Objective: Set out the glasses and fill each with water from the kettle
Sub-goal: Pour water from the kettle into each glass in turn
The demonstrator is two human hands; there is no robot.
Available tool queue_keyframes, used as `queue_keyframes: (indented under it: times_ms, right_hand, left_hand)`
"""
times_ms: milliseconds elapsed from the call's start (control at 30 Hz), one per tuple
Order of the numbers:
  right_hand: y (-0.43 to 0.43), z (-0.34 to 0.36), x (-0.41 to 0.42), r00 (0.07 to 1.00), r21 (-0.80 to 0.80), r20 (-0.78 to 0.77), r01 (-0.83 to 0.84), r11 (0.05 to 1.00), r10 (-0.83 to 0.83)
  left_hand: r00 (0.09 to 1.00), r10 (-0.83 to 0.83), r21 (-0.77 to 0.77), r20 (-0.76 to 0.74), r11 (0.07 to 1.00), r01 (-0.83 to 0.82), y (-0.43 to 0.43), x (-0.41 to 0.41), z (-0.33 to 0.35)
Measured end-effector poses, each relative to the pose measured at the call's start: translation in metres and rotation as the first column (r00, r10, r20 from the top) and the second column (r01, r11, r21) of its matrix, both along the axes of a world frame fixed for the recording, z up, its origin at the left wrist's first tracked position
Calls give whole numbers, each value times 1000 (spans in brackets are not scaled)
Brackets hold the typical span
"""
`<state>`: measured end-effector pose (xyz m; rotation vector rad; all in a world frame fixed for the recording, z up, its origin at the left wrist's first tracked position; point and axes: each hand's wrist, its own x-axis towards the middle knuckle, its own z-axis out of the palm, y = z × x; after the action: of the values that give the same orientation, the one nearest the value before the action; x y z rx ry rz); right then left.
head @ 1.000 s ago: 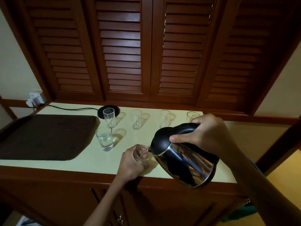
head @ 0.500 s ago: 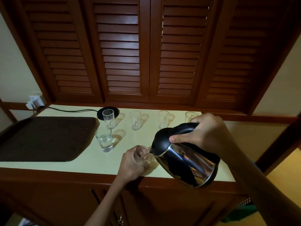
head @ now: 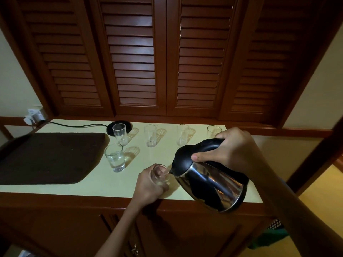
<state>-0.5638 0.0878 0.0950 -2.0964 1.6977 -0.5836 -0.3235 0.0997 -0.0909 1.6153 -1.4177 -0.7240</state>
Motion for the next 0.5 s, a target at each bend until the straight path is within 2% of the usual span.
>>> queue_keyframes:
  times_ms: [500]
  right_hand:
    - [-6,-7,-10,999,-32,18,27,999,-26]
  left_hand:
    - [1000,-18,19,-11,1000,18,-4,-5,-1]
